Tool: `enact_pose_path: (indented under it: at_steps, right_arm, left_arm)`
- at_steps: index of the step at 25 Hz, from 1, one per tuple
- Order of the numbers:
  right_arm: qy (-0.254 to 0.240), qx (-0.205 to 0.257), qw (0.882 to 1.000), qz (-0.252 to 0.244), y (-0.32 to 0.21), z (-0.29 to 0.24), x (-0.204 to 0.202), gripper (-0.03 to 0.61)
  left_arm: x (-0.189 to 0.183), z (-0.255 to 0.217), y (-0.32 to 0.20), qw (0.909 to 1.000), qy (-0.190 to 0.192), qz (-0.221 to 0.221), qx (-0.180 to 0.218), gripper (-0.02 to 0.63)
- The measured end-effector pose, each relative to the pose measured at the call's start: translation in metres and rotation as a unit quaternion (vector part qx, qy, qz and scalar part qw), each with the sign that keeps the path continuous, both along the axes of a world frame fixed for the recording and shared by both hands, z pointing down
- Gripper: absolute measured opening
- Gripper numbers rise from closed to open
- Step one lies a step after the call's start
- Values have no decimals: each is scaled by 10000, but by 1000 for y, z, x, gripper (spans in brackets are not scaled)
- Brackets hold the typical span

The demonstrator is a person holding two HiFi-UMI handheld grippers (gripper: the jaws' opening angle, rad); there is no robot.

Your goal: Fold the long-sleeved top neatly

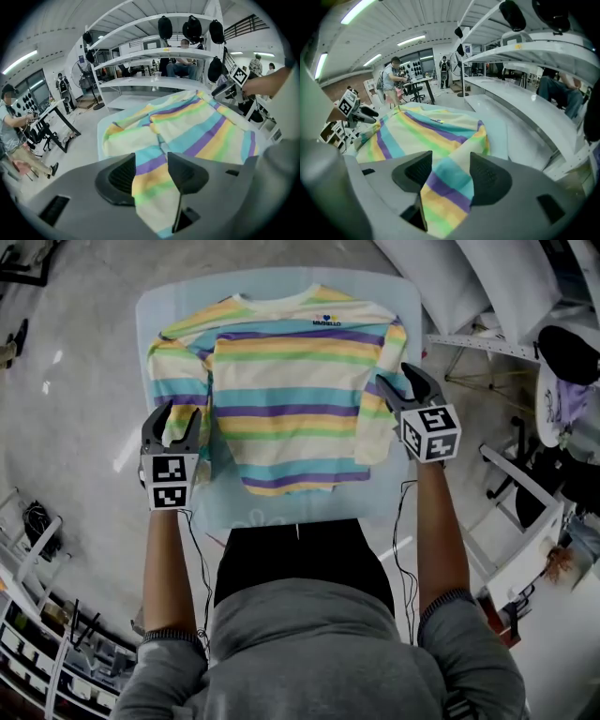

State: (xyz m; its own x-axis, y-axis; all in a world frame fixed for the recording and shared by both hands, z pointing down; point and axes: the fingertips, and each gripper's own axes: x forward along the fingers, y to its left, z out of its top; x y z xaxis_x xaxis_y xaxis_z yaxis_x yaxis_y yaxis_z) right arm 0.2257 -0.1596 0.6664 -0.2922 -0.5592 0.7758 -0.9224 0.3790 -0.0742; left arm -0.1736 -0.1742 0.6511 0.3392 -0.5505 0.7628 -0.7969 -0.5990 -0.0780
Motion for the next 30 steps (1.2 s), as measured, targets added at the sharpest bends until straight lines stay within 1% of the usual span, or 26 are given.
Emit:
enact_pose_path:
  at_steps: [3, 5, 10, 16, 20, 24, 27, 30]
  right_arm:
    - [-122, -89, 9999, 4, 29, 0, -15, 267]
    - [-131, -128, 9998, -89, 48, -1, -25, 267]
    - [-68, -252, 9993, -269, 90, -5, -47, 267]
    - [-12, -446, 9988, -192, 146, 1, -62, 267]
    - [-22, -544, 9984, -135, 182, 7, -66, 265]
    - [-53, -679, 9976, -148, 220, 21, -71, 256]
    - [56, -689, 9973, -261, 240, 35, -71, 239]
    - [174, -560, 9978, -319, 242, 45, -68, 175]
  left_arm:
    - [25, -2, 27, 9995, 193, 233, -70, 238]
    - [39, -2, 45, 9986, 302, 422, -133, 238]
    - [54, 11, 88, 9945, 449, 796, -503, 238]
    - [62, 19, 129, 9900, 767, 895, -773, 238]
    - [62, 27, 154, 9880, 817, 940, -912, 237]
    - [59, 31, 180, 9887, 850, 751, -978, 238]
    - [61, 33, 200, 9896, 877, 669, -927, 239]
    - [67, 38, 217, 9914, 739, 771, -753, 239]
